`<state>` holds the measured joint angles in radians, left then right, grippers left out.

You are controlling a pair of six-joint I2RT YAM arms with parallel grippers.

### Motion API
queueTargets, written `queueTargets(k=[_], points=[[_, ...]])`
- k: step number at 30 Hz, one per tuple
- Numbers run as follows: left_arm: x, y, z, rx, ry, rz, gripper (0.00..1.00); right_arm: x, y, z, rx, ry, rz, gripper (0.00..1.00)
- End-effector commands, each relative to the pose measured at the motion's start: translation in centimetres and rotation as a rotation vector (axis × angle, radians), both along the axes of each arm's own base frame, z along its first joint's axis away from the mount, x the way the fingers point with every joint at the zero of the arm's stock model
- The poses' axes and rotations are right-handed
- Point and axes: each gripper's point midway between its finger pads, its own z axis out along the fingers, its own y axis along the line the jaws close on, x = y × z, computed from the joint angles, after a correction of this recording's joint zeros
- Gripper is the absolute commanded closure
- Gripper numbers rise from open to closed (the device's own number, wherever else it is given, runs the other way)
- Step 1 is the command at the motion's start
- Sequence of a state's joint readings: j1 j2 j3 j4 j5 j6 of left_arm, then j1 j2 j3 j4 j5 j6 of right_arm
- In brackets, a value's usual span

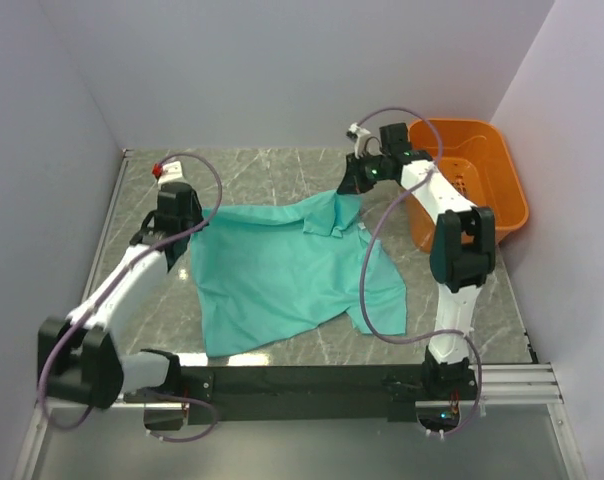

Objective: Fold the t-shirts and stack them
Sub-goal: Flatten the tshirt out

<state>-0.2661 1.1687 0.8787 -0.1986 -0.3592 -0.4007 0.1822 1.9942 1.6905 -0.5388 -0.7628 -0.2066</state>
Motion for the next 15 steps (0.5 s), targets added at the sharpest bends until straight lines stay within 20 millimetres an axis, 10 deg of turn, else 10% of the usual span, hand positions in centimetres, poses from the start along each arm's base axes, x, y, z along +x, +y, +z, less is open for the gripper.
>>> queueTargets(k=[1,6,15], points=[[3.4,-0.9,-0.8,-0.176,0.026,-0.051,0.99,4.0,2.2,2.4,-0.016,-0.129,-0.049,1.00],[5.5,0.9,-3.3,-0.188,0.056,-0.025,0.99,7.6,2.9,2.5,-0.019,-0.134,-0.153,0.94],[7.1,1.6,-5.1,-0.173,0.110,-0.039,0.99,8.7,0.6,7.3,-0.127,-0.307,-0.208,0.36]])
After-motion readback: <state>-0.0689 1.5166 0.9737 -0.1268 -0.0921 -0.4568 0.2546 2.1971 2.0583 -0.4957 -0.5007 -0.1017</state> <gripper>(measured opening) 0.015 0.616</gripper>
